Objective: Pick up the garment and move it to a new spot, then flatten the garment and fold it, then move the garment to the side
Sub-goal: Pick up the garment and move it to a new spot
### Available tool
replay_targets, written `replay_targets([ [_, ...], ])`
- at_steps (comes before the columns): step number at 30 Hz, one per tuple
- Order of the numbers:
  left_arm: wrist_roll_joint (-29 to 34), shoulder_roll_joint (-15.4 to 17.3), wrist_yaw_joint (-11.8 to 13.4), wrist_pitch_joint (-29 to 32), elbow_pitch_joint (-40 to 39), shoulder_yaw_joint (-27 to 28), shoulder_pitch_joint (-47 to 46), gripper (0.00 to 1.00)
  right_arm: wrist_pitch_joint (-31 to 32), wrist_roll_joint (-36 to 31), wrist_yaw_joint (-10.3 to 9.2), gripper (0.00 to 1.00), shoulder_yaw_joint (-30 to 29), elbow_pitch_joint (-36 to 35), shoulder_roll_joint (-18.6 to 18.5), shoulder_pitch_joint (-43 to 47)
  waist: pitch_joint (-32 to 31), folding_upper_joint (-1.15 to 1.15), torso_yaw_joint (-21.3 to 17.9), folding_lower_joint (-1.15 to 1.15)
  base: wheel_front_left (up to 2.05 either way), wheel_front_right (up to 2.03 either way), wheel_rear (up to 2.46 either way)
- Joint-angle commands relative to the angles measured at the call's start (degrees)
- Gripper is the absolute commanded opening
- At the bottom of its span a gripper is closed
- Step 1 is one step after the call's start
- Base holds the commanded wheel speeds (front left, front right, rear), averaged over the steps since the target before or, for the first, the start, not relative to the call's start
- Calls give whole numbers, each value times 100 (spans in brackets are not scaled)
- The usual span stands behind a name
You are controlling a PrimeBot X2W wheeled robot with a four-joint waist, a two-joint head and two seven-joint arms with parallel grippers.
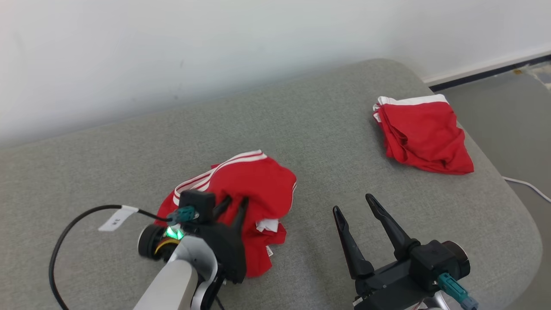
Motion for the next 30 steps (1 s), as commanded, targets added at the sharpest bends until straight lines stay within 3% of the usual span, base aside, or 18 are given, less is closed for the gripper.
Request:
replay_targets([
  [1,-124,-9,14,28,227,34,138,100,-42,17,-14,100,-8,38,11,-48,106,0,-120,0,0,0,0],
  [9,-547,-33,-134,-105,431,75,438,100,-9,-50,-14,100,-196,59,12,101,-58,0,105,0,0,0,0],
  [16,-445,275,-90,-902,-376,163,1011,100,27,-144,-14,100,-780,-36,-6,419,-324,0,672,0,0,0,0],
  [23,-620,431,299,-1819,-1276,716,1972,100,-72,-140,-14,100,-1316,-71,-15,717,-543,0,1076,0,0,0,0],
  [30,-425,487,226,-2036,-1913,1240,2685,100,-261,-68,-14,100,-1614,55,4,978,-648,0,1434,0,0,0,0],
])
